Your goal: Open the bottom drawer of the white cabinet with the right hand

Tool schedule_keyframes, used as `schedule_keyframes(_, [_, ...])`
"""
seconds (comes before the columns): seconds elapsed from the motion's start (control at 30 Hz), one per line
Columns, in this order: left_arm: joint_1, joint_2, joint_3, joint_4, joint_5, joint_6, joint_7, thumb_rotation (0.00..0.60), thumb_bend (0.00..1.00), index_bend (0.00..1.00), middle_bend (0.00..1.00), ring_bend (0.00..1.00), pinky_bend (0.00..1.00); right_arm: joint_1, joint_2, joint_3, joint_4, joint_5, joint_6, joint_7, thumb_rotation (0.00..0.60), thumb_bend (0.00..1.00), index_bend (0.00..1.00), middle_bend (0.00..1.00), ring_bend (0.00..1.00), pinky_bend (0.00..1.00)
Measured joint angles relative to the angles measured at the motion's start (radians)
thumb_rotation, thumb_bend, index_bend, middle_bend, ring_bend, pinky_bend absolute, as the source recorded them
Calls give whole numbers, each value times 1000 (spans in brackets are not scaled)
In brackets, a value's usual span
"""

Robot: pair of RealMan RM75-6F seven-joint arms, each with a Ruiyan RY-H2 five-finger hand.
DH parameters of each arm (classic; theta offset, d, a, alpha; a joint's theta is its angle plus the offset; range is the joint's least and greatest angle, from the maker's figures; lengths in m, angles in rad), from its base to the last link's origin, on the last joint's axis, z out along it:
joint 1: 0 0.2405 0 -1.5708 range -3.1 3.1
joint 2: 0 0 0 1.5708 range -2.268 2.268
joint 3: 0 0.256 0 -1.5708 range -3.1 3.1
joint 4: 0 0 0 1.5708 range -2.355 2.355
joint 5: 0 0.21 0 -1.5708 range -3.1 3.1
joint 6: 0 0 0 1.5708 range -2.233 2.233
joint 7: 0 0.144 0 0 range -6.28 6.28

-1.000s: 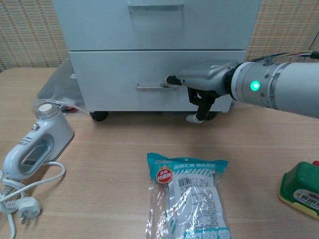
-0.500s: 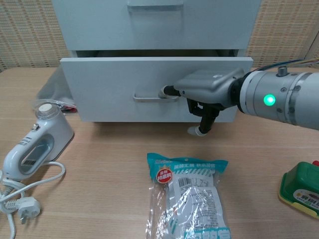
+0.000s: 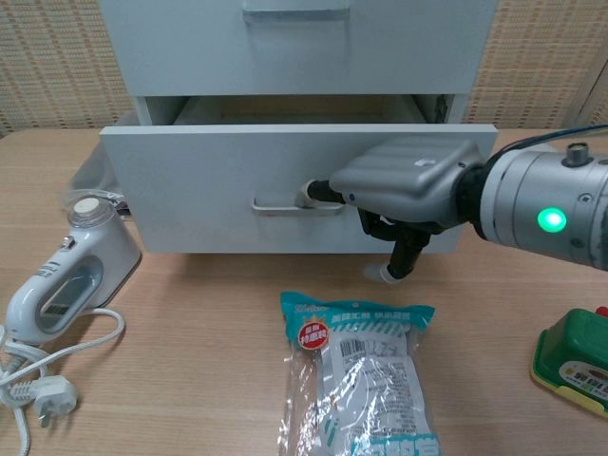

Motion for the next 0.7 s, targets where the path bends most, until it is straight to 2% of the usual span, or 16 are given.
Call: schedule_keyframes(0.7, [3, -2, 8, -2, 6, 1, 4, 600, 249, 89, 0, 0, 96, -29, 4, -56, -65, -51, 36, -37, 600, 294, 78, 904, 1000, 806])
